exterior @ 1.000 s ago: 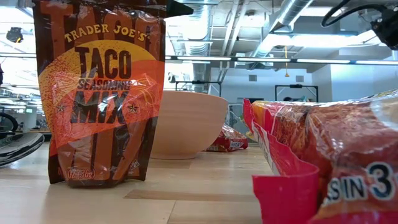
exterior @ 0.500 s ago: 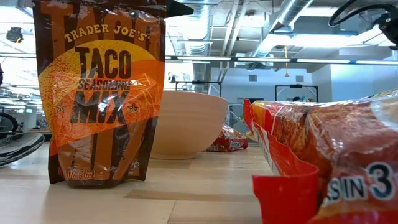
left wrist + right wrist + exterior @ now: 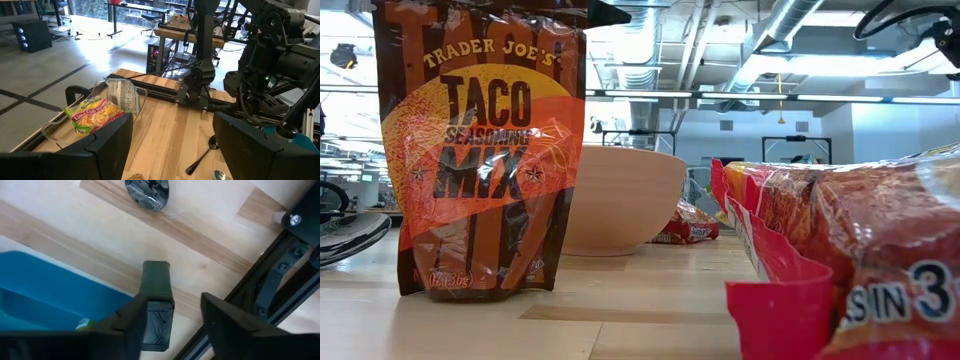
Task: Pick & Place Food Item
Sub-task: Put the dark green seasoning can into the dark blue bin
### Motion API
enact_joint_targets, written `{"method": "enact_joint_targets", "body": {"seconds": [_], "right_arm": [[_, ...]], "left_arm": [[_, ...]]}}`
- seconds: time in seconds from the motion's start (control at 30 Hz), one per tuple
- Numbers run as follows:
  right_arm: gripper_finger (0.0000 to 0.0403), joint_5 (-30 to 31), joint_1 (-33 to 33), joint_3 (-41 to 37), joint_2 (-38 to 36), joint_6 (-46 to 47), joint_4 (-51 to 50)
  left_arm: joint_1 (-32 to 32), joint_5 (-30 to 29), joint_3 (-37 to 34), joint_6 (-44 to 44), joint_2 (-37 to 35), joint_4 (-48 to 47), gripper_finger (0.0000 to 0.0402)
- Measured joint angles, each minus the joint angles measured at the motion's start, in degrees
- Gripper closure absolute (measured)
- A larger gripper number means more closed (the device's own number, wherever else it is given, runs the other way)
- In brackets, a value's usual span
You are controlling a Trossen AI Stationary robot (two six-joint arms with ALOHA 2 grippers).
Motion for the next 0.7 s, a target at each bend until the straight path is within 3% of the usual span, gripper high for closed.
{"method": "enact_joint_targets", "body": {"seconds": [0.2,0.7], "right_arm": [[0.0158,0.45,2.7,-0.07,0.46,2.25,0.13],[0.0155,3.74,6.03,-0.24,0.44,6.33,2.87]], "left_arm": [[-0.02,-0.02,0.0,-0.02,0.0,-0.02,0.0131],[-0.02,0.0,0.0,0.0,0.0,0.0,0.0131]]}}
